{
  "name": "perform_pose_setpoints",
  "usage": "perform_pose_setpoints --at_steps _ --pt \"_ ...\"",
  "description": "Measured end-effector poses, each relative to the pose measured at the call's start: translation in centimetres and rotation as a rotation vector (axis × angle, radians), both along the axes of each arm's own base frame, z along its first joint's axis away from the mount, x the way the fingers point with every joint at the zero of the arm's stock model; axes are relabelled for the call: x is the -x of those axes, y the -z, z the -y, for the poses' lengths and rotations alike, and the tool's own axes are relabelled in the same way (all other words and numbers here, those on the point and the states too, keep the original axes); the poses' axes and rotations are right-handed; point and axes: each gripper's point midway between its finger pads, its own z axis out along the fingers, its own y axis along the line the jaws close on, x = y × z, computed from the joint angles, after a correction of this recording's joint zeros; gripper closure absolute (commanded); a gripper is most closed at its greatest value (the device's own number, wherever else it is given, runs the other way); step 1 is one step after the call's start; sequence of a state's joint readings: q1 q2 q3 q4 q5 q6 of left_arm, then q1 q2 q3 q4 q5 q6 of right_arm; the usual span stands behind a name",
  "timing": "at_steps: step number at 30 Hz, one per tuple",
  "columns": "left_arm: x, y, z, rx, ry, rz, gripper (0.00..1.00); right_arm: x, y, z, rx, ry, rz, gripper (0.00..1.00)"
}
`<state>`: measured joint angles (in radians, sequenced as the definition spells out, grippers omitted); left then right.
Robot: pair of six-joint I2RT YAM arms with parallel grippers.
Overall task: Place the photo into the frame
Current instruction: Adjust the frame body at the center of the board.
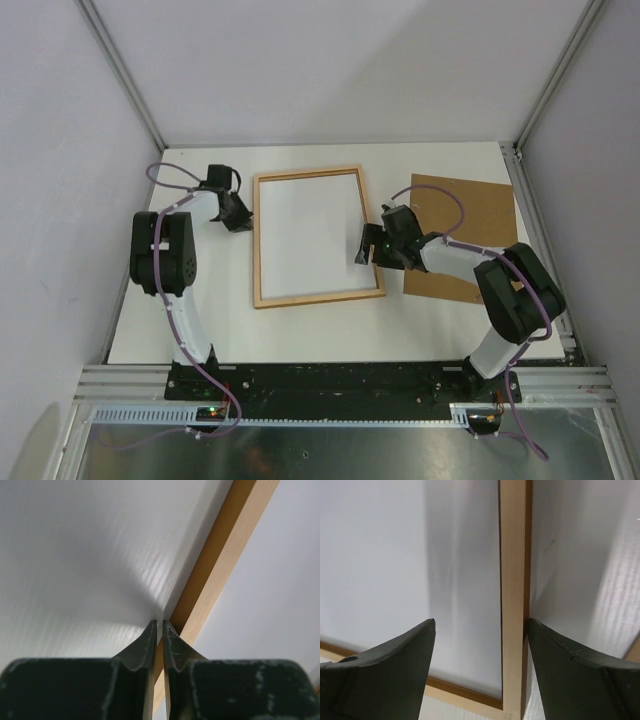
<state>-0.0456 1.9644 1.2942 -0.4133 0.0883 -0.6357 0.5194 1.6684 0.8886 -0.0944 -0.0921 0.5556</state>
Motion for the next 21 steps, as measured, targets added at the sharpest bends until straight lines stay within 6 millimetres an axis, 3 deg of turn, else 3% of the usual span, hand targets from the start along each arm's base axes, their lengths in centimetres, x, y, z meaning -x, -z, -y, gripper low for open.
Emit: perform_pose_setpoints --at_steps 4,10,17,21 --pt "-1.4 -0.1 -0.8 -0.008 -0.011 0.016 0.85 0.8 -0.1 -1.8 -0.011 -0.044 0.011 0.20" --pt "-3.1 -0.1 -3.7 -0.002 -0.070 0.030 0.86 3.6 -0.2 -5.6 -0.043 -0.129 0.004 0.20" --pt "-2.8 0.0 -5.4 -0.008 -0.105 0.039 0.86 3.4 -0.4 -7.0 -0.086 -0.136 0.017 0.20" --pt "-1.0 0.1 -5.6 -0.018 -0.112 0.029 0.86 2.8 -0.4 -7.4 -0.106 -0.133 0.028 0.20"
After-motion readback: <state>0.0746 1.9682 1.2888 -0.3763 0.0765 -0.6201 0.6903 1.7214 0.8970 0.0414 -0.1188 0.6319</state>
